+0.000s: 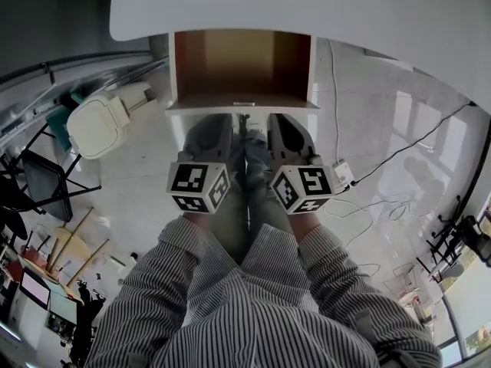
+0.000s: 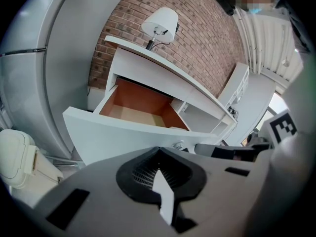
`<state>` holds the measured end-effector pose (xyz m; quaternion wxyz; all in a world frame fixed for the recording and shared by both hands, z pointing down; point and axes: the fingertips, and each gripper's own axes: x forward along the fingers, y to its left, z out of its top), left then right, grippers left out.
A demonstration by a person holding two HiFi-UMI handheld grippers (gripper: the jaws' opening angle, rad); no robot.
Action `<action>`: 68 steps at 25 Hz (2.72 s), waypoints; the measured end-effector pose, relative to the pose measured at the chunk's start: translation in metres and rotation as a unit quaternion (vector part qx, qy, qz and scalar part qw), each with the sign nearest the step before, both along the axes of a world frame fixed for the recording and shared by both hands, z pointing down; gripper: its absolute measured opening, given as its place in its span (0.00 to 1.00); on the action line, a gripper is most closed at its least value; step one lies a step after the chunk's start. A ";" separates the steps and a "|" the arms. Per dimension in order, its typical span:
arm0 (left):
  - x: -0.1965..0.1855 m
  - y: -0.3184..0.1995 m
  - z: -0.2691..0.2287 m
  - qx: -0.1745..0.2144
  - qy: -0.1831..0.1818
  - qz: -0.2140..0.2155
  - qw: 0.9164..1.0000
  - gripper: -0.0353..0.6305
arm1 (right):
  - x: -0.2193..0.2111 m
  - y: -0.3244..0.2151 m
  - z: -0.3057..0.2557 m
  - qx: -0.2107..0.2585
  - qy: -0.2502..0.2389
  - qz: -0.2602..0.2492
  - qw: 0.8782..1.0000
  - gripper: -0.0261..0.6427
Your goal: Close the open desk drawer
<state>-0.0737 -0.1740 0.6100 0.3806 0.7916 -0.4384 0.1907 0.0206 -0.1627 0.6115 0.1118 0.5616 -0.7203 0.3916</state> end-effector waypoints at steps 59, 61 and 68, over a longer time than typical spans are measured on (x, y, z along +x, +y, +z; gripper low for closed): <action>0.015 -0.144 0.005 0.022 0.025 -0.034 0.999 0.07 | 0.017 -0.144 0.007 0.034 -0.011 0.008 0.999 0.06; 0.015 -0.148 0.006 0.024 0.025 -0.037 0.999 0.07 | 0.017 -0.148 0.007 0.035 -0.012 0.009 0.999 0.06; 0.015 -0.159 0.008 0.033 0.023 -0.039 0.998 0.07 | 0.017 -0.160 0.009 0.040 -0.016 0.023 0.999 0.06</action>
